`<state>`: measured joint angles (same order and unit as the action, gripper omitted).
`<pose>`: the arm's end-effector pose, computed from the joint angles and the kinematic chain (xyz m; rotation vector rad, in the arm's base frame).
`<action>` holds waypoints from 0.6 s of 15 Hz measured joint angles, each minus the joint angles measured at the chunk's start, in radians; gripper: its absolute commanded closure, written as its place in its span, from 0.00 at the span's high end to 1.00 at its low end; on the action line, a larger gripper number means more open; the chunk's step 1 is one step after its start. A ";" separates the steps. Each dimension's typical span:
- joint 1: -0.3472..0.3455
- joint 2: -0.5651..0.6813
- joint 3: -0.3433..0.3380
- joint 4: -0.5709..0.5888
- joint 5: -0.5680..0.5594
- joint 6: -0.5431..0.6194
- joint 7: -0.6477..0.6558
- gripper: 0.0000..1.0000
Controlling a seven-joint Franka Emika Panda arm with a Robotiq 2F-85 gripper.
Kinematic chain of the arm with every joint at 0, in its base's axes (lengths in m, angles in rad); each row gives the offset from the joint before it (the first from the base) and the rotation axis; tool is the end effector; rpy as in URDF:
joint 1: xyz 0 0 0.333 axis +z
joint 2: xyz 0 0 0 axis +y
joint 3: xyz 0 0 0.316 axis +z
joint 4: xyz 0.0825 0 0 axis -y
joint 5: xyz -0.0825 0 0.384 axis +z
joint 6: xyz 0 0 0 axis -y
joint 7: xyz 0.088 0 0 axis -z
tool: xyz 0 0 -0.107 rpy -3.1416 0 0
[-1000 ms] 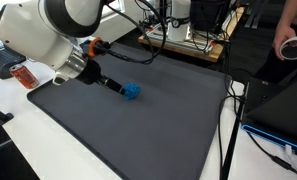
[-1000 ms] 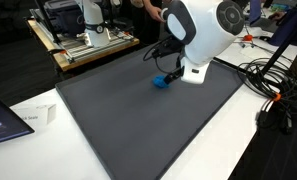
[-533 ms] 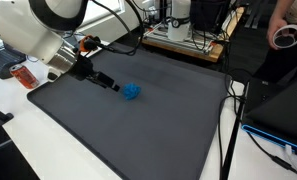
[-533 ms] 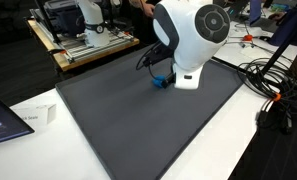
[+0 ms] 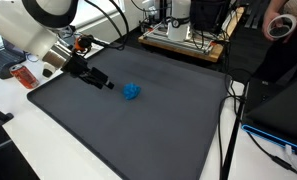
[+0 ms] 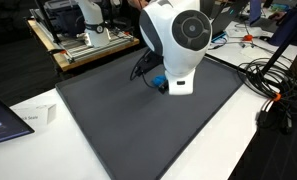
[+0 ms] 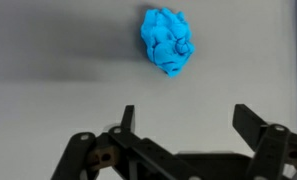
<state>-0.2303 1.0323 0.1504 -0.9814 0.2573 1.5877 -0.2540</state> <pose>0.7319 -0.0694 0.2117 -2.6455 -0.0912 0.4592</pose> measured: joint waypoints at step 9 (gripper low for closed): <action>-0.072 -0.123 0.026 -0.215 0.061 0.098 -0.189 1.00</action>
<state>-0.3026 0.9089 0.1768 -1.1961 0.3184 1.6860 -0.4429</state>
